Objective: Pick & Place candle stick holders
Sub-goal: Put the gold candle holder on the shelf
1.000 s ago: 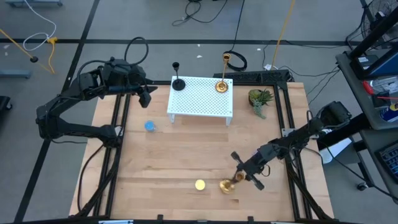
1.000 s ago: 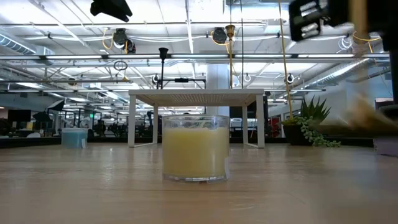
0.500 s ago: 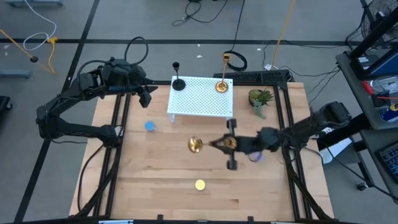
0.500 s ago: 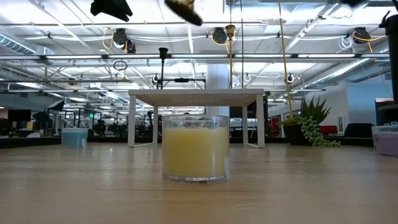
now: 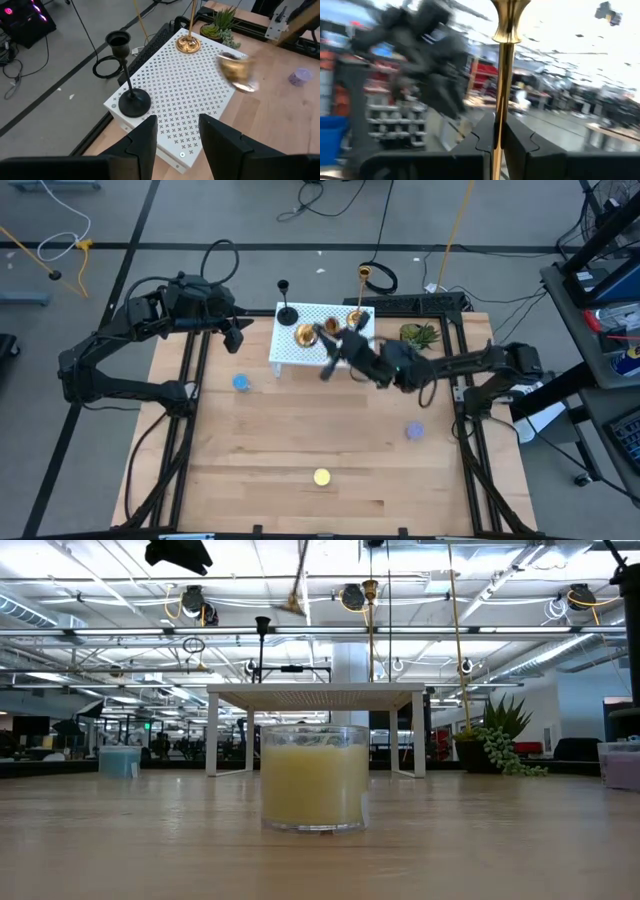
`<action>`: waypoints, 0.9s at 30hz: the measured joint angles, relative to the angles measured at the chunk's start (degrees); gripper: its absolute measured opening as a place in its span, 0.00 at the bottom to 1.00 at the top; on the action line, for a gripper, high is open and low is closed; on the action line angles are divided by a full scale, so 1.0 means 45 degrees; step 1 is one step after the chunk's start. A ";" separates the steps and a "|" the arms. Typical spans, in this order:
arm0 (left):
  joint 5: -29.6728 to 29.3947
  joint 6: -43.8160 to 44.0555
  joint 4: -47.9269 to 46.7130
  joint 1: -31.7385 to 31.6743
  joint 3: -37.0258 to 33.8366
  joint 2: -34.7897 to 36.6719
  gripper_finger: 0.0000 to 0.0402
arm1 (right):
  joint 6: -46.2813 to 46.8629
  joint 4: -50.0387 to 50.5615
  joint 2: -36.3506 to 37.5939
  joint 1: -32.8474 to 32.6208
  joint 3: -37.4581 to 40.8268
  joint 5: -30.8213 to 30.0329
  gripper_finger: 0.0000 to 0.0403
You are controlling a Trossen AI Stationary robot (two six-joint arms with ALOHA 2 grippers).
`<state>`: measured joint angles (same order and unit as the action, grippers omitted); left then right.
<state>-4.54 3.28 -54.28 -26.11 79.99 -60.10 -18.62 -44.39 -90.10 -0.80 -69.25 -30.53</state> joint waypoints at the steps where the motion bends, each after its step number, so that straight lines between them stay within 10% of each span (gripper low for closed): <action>1: 0.0000 0.0008 0.0003 0.0000 0.0003 0.0000 0.38 | 0.0126 0.0090 -0.0029 0.0295 0.0000 -0.0105 0.03; 27: -0.0005 -0.0032 0.0018 0.0000 0.0003 0.0000 0.38 | 0.3496 0.1900 -0.1439 0.3862 0.0063 -0.0203 0.03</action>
<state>-4.56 3.14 -54.19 -26.11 80.00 -60.10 -2.88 -35.84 -96.57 16.58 -68.97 -31.44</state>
